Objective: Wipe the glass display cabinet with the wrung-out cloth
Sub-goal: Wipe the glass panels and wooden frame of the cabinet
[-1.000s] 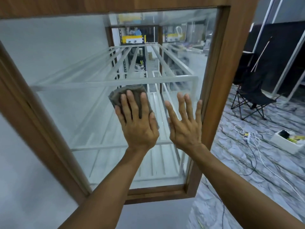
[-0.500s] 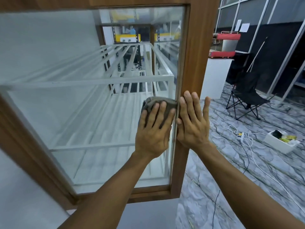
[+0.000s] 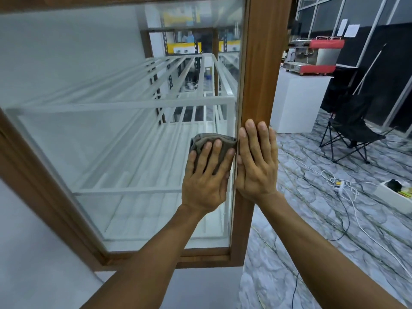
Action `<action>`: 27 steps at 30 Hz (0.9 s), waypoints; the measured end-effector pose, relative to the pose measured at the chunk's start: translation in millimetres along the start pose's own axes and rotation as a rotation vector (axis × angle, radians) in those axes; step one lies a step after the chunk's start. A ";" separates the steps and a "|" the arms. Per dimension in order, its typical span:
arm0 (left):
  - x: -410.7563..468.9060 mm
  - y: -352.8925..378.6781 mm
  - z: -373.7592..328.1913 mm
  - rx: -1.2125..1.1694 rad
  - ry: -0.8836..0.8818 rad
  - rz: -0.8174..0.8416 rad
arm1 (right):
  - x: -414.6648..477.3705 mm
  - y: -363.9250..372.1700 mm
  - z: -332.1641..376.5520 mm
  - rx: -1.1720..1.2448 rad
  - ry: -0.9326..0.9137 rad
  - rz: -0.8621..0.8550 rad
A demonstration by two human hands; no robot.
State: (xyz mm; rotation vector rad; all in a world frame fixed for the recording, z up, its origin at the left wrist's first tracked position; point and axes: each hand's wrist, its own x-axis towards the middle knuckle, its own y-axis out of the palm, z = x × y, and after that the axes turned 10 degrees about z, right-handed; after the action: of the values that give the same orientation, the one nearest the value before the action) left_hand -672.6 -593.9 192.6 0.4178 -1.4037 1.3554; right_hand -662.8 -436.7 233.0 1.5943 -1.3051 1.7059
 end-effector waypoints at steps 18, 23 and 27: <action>-24.7 -15.6 35.8 -0.047 -0.110 -0.009 | 0.6 4.9 46.5 -0.039 0.225 0.040; -4.6 -26.4 42.8 -0.065 -0.178 -0.023 | 4.5 34.8 92.4 0.046 0.141 0.137; -52.5 -36.1 97.8 -0.035 -0.145 0.015 | -0.4 57.1 115.8 0.046 0.095 0.234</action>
State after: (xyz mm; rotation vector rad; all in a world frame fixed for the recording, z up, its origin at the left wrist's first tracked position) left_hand -667.3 -710.4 189.2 0.4914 -1.5501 1.3318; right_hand -652.7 -561.1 200.0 1.4112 -1.4608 1.9384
